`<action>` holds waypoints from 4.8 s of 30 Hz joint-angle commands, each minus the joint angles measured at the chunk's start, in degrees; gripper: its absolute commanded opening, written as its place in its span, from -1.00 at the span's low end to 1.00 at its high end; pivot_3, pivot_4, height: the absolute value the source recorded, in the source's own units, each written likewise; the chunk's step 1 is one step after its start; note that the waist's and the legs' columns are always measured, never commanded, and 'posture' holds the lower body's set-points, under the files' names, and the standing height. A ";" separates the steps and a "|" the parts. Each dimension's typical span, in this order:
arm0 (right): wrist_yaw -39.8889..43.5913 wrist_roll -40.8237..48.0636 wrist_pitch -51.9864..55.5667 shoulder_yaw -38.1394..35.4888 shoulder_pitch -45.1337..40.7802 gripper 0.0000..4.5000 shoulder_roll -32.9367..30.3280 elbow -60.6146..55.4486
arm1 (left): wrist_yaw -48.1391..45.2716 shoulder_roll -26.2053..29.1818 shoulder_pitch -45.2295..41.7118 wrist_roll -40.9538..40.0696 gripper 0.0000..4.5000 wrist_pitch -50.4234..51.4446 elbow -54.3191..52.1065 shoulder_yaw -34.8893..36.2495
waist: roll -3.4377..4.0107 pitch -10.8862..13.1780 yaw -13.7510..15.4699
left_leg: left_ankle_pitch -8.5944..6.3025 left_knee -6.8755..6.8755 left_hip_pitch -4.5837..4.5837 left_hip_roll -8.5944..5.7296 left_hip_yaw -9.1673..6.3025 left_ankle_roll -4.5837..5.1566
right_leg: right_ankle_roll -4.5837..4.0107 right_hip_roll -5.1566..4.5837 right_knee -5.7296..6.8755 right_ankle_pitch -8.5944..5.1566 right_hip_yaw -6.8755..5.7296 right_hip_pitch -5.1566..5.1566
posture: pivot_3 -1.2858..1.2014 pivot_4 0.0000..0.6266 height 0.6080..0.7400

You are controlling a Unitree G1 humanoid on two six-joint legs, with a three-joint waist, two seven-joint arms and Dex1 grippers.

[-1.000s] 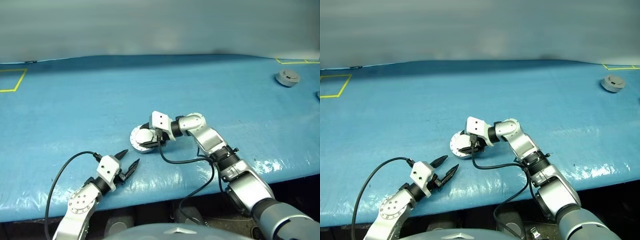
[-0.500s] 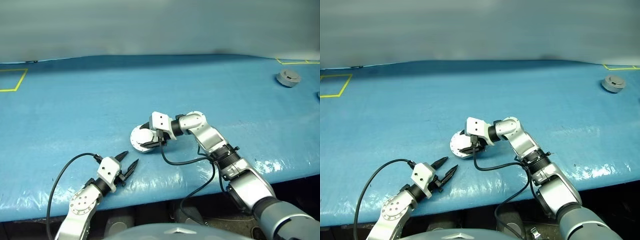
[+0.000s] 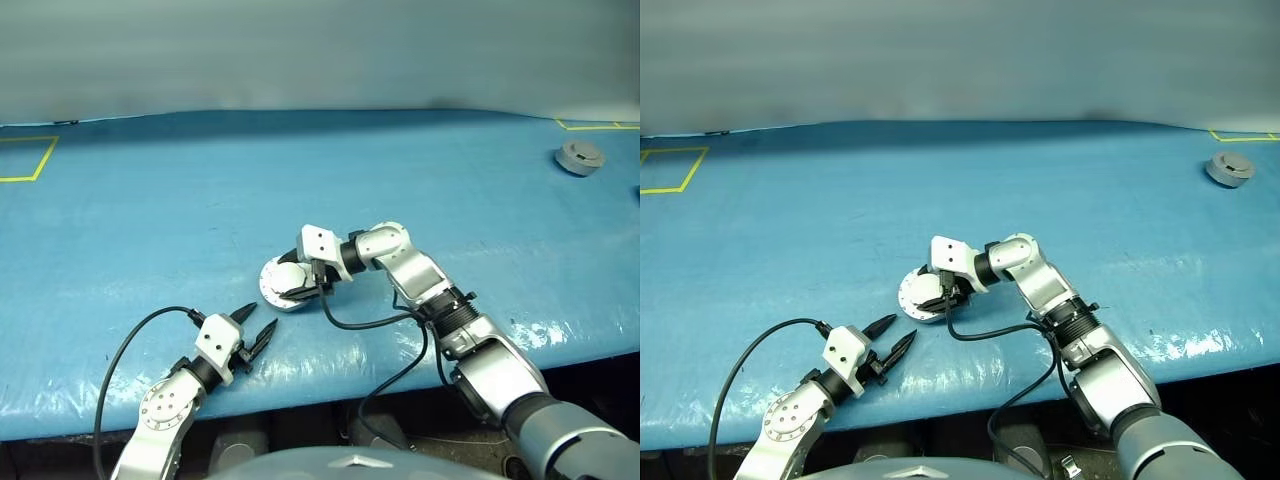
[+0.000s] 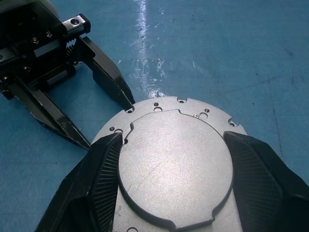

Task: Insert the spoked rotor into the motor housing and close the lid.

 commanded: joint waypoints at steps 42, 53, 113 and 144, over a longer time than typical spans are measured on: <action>-1.81 -0.23 -2.91 -2.44 -6.14 0.35 4.98 9.33 | -0.04 -0.37 -0.33 -1.32 0.13 0.01 -1.65 -1.37 | 0.01 0.00 0.40 | 0.00 0.35 0.03 0.06 0.19 0.00 | -0.09 0.06 0.28 0.04 0.05 0.01 | 0.03 -0.52 1.00; -6.69 -0.20 0.44 -4.67 -5.99 0.35 7.39 11.29 | 0.15 -0.69 -0.44 -1.52 0.13 -0.06 -1.48 -1.50 | 0.01 0.00 0.40 | 0.00 0.48 0.03 0.05 0.21 0.00 | -0.14 0.05 0.52 0.01 0.09 -0.04 | 0.03 -0.52 1.00; -10.67 0.95 15.61 -0.12 -2.24 0.35 6.24 -1.59 | -1.28 -0.85 -1.52 -1.90 0.13 0.96 -0.41 -2.62 | 0.01 0.00 0.42 | 0.02 0.55 0.09 0.07 0.22 -0.02 | -0.06 0.08 0.77 -0.23 0.13 -0.12 | 0.03 -0.52 1.00; -10.71 -2.29 7.38 0.86 -2.91 0.35 6.03 5.82 | -1.21 -0.58 -1.15 -2.03 0.13 0.95 -0.93 -2.54 | 0.02 0.00 0.36 | 0.03 0.56 0.14 0.09 0.22 -0.02 | -0.05 0.08 0.79 -0.24 0.14 -0.11 | 0.03 -0.52 1.00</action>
